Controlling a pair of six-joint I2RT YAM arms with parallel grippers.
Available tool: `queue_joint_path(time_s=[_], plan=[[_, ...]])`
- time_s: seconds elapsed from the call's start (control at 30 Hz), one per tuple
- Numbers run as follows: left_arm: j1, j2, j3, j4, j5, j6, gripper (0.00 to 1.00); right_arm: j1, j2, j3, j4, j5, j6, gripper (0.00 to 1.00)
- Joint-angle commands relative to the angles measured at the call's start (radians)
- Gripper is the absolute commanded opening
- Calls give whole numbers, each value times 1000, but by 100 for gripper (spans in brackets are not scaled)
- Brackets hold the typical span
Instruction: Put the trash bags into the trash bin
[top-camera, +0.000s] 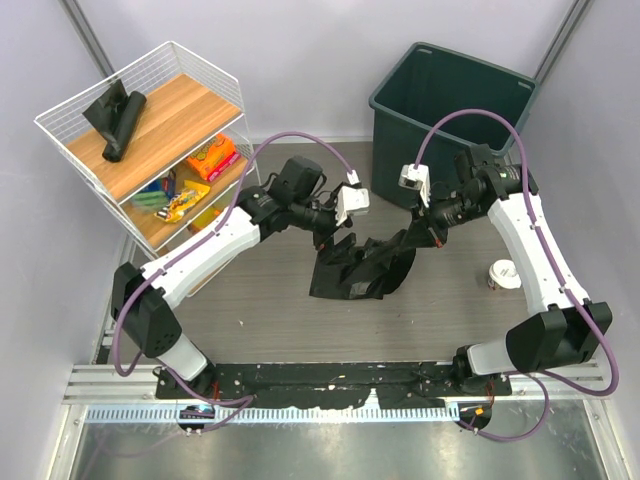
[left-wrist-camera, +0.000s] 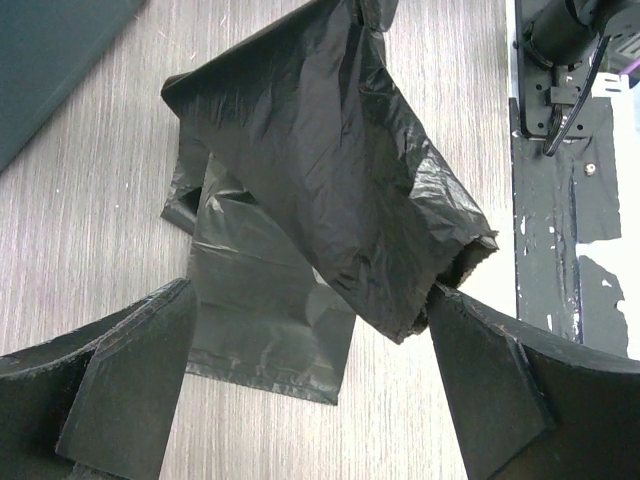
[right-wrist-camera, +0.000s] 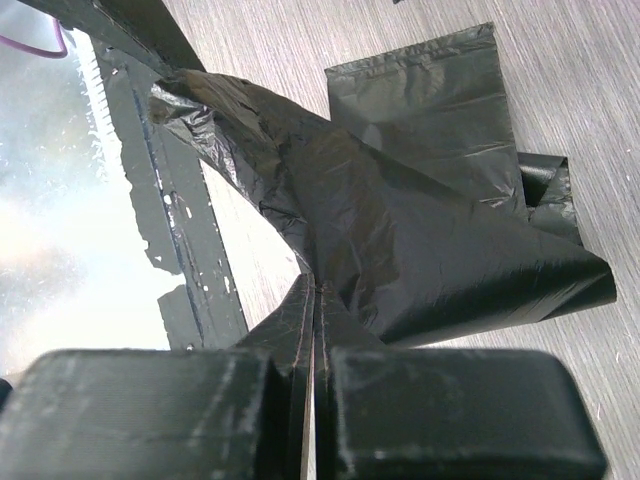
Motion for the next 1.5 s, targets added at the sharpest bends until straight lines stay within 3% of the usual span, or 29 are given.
queue_joint_path(time_s=[0.0,0.2,0.37,0.53,0.57,0.67,0.77,0.87,1.07,1.1,1.27,1.37,1.47], plan=[[-3,-60,14,-33,34,66,100,4,-1,24,-25,-4,-19,1],[-11,11,12,1,57,35,96,4,6,30,-20,-28,-8,1],[-20,58,33,22,82,19,77,4,6,32,-14,-41,3,1],[-21,85,47,22,118,-3,43,4,6,23,6,-53,20,1],[-21,86,47,24,129,-14,28,4,8,21,11,-53,26,1],[-21,83,49,31,178,-78,0,5,14,3,64,-47,76,1],[-21,59,21,71,217,-167,0,7,22,-17,144,-16,136,1],[-23,29,-11,102,150,-181,0,17,26,-36,190,24,199,3],[-9,-59,-107,64,-68,-87,0,134,-4,-180,383,276,331,41],[-8,-78,-129,65,-105,-81,2,148,0,-194,434,318,357,43],[41,-162,-207,2,-188,-66,19,243,68,-240,597,479,397,62],[97,-220,-259,-11,-193,-81,48,289,160,-220,643,513,394,65],[158,-276,-305,-16,-210,-95,62,346,261,-191,679,544,392,69]])
